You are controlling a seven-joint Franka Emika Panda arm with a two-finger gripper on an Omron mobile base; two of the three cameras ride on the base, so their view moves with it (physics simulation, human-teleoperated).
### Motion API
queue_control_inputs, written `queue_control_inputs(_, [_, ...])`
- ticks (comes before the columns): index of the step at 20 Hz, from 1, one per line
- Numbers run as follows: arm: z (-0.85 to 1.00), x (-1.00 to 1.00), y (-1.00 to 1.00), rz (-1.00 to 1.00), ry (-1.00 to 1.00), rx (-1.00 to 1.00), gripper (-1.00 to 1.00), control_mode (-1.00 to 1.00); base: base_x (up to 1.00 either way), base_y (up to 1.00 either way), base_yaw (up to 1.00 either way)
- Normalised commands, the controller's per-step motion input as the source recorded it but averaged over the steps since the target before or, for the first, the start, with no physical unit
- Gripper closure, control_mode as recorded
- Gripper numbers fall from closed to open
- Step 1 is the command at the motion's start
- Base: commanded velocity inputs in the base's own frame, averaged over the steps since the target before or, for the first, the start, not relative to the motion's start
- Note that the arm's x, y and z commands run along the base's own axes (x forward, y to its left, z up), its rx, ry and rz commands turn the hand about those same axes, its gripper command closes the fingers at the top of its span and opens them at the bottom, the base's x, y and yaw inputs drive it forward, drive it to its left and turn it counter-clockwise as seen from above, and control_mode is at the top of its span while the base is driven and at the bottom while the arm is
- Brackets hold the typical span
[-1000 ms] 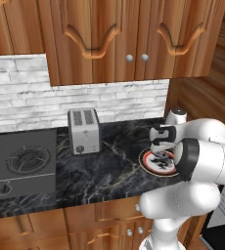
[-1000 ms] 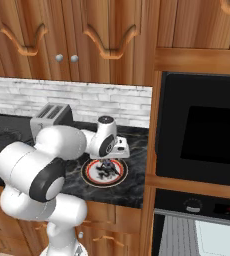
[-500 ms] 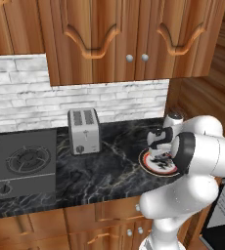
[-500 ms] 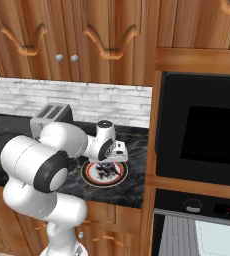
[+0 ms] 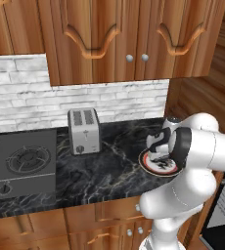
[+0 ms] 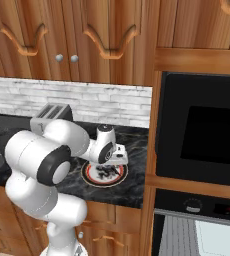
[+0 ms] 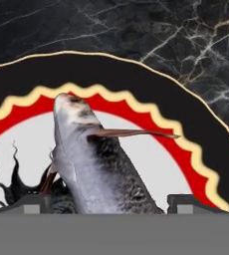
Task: Place the fish on the rack of the oven.
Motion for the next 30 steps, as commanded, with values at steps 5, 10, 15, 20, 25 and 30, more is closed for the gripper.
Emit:
queue_control_inputs(5, [0.00,0.00,0.00,0.00,0.00,0.00,1.00,-1.00,0.00,0.00,0.00])
queue_control_inputs(10, [0.26,-0.16,0.00,-0.05,0.00,0.01,1.00,-1.00,0.00,0.00,0.00])
queue_control_inputs(15, [0.68,-0.45,0.04,-0.13,0.00,0.00,1.00,-1.00,0.00,0.00,0.00])
queue_control_inputs(20, [0.78,-0.63,0.08,-0.13,0.01,0.00,1.00,-1.00,0.00,0.00,0.00])
queue_control_inputs(25, [0.65,-0.95,0.00,-0.19,0.00,0.00,1.00,-1.00,0.00,0.00,0.00])
queue_control_inputs(30, [0.33,-1.00,0.00,-0.23,0.00,0.00,1.00,-1.00,0.00,0.00,0.00])
